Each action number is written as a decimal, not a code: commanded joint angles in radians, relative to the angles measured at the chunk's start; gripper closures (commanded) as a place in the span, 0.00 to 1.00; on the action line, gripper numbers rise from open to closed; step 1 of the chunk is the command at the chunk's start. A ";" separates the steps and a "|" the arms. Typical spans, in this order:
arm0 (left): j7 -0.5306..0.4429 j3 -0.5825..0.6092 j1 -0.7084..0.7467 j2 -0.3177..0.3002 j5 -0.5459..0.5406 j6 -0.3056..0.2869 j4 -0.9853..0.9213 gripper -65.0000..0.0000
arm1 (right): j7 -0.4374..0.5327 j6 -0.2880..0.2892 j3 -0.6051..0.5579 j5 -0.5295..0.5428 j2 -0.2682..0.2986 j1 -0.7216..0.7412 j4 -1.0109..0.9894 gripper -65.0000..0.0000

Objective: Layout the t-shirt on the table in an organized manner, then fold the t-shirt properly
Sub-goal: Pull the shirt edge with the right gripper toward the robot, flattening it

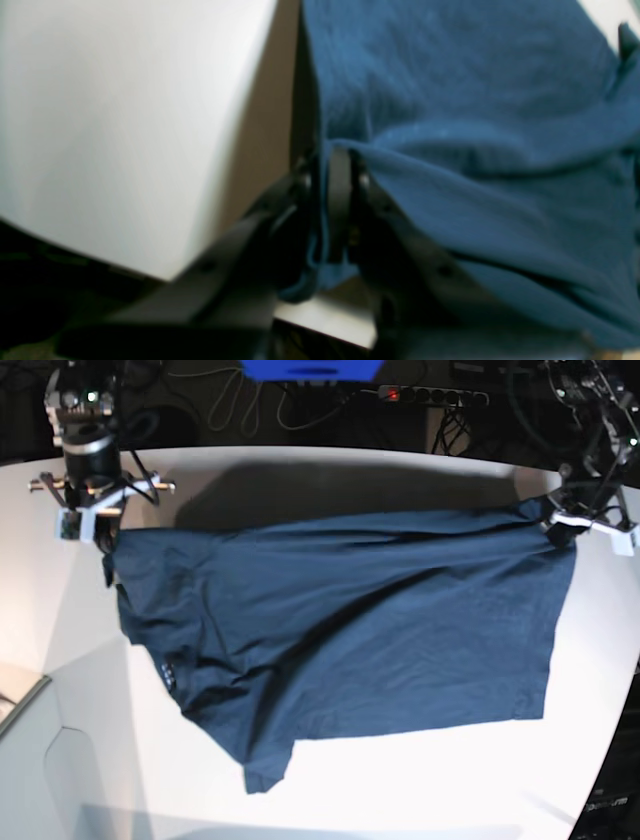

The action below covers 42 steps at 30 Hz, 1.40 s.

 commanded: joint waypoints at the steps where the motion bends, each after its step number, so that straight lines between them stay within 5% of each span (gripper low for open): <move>1: -0.025 -0.016 -0.003 -0.017 -0.012 -0.003 0.024 1.00 | 0.046 0.001 0.009 -0.001 -0.011 -0.022 0.018 1.00; 7: -0.023 -0.105 0.011 -0.020 -0.012 -0.003 0.064 1.00 | 0.135 0.003 -0.011 -0.001 -0.051 -0.114 0.015 1.00; 22: -0.026 -0.129 0.051 -0.018 -0.010 -0.003 0.125 1.00 | 0.145 0.003 -0.096 0.001 -0.052 -0.117 0.020 1.00; 27: -0.025 -0.125 0.043 -0.018 -0.004 -0.003 0.118 1.00 | 0.245 0.003 -0.097 0.001 -0.054 -0.088 0.020 1.00; 35: -0.025 -0.122 0.022 -0.018 -0.004 -0.003 0.050 1.00 | 0.248 0.003 -0.146 0.001 -0.060 0.004 -0.025 1.00; 42: -0.025 -0.123 0.014 -0.020 -0.004 -0.003 0.004 1.00 | 0.250 0.003 -0.117 0.001 -0.103 -0.085 -0.033 1.00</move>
